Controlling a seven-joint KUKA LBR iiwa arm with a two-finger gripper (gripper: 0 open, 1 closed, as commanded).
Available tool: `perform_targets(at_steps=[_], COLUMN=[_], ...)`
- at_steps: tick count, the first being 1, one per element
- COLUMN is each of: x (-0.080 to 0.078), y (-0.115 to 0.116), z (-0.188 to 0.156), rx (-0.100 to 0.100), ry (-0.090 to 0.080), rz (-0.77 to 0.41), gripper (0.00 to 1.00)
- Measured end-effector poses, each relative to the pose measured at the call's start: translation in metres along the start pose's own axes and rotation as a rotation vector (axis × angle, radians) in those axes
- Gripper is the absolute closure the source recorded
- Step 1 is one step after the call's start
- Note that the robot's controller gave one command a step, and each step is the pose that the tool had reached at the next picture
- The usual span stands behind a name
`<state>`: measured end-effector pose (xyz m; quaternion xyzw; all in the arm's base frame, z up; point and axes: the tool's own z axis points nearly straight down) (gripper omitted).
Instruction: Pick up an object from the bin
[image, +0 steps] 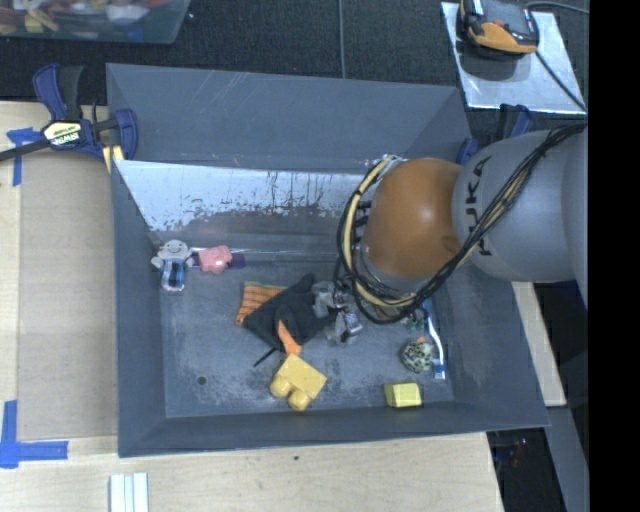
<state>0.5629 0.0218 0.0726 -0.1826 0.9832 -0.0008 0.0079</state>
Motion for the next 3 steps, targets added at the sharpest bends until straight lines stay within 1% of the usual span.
perform_targets(at_steps=[1, 3], x=[0.0, 0.0], y=[0.0, 0.0], z=[0.0, -0.066], rx=[0.0, -0.001], ry=[0.0, 0.002], rz=[0.0, 0.004], gripper=[1.0, 1.0])
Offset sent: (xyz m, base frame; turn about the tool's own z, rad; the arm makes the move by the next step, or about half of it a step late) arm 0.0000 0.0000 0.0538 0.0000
